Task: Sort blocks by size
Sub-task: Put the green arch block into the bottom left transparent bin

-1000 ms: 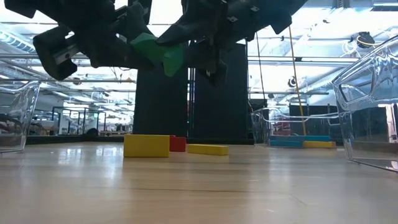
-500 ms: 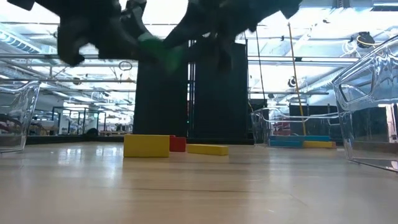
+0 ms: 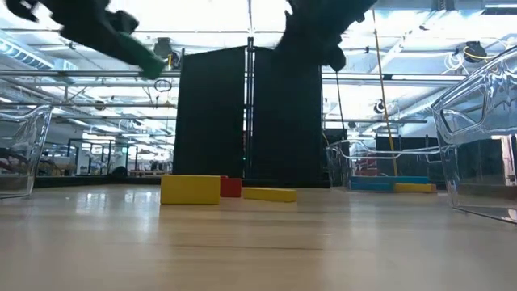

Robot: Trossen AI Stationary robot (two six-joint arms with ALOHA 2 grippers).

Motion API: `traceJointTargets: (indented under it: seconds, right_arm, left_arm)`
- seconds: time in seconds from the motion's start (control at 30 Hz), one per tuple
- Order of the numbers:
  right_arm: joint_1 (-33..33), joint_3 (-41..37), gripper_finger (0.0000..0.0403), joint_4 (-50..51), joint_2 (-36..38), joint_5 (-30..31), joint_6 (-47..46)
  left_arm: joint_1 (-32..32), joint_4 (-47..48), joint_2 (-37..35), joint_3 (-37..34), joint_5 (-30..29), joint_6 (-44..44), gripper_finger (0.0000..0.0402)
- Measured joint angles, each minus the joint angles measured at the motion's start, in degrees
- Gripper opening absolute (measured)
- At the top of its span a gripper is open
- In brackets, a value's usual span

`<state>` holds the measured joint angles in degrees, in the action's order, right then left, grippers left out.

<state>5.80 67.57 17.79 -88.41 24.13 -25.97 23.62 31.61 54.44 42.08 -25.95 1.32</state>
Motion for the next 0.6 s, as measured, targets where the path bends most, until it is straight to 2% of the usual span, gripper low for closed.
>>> traceJointTargets:
  seconds: [0.1,0.23,0.37,0.6]
  right_arm:
    - [-1.29,0.0,0.0162,1.42,-0.91,-0.61,0.05]
    - [-3.12,0.02,0.0162,-1.36,-5.07,-1.44,6.9]
    - [-4.41,0.02,0.0162,-4.49,-10.56,-6.3,14.45]
    - [-6.21,0.02,0.0162,-12.22,-17.65,-6.32,20.57]
  left_arm:
    - [0.08,12.66,-0.61,4.82,2.96,11.29,0.0132]
    - [0.1,25.02,-0.43,10.1,9.21,22.95,0.0132]
    - [0.72,31.17,-0.28,10.78,14.62,32.07,0.0132]
    - [4.53,35.38,-0.08,8.65,16.56,44.27,0.0132]
